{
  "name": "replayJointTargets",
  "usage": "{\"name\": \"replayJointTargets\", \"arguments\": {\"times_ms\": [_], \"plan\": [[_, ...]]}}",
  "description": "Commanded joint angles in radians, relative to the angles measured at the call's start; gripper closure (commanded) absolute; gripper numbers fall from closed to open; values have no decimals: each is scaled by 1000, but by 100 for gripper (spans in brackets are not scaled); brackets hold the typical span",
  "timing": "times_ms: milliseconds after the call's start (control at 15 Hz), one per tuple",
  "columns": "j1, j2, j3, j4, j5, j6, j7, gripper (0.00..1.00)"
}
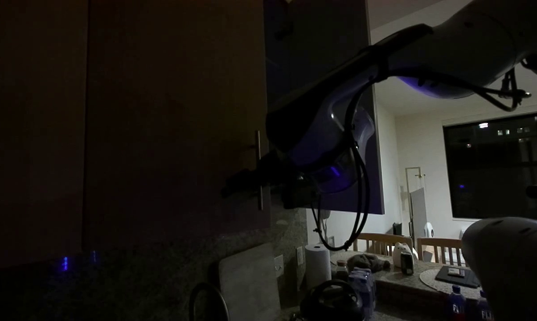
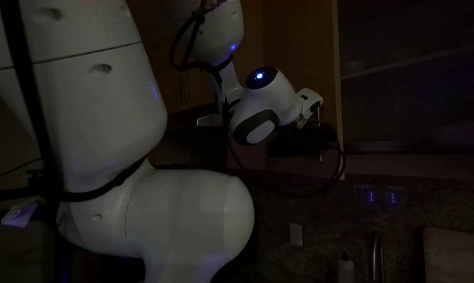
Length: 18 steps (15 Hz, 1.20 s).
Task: Open the left cabinet door
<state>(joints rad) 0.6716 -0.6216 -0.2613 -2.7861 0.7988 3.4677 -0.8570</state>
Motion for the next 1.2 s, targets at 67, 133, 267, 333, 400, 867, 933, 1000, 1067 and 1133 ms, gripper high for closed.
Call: {"name": "replayJointTargets", "arguments": {"times_ms": [67, 133, 267, 333, 400, 867, 933, 1000, 1067, 1133], "plan": [[176, 12, 7, 0, 51, 12, -15, 0], [188, 5, 0, 0, 57, 16, -13, 0], [212, 4, -15, 2, 87, 23, -26, 0], [224, 6, -23, 4, 105, 25, -43, 0], [236, 3, -32, 6, 123, 27, -61, 0], [234, -53, -28, -44, 167, 34, -94, 0], [231, -36, -23, -16, 201, 34, -109, 0], [233, -25, -20, 7, 229, 34, -120, 0], [196, -39, 9, -20, 215, 34, -83, 0], [178, -38, 28, -19, 226, 34, -74, 0]]}}
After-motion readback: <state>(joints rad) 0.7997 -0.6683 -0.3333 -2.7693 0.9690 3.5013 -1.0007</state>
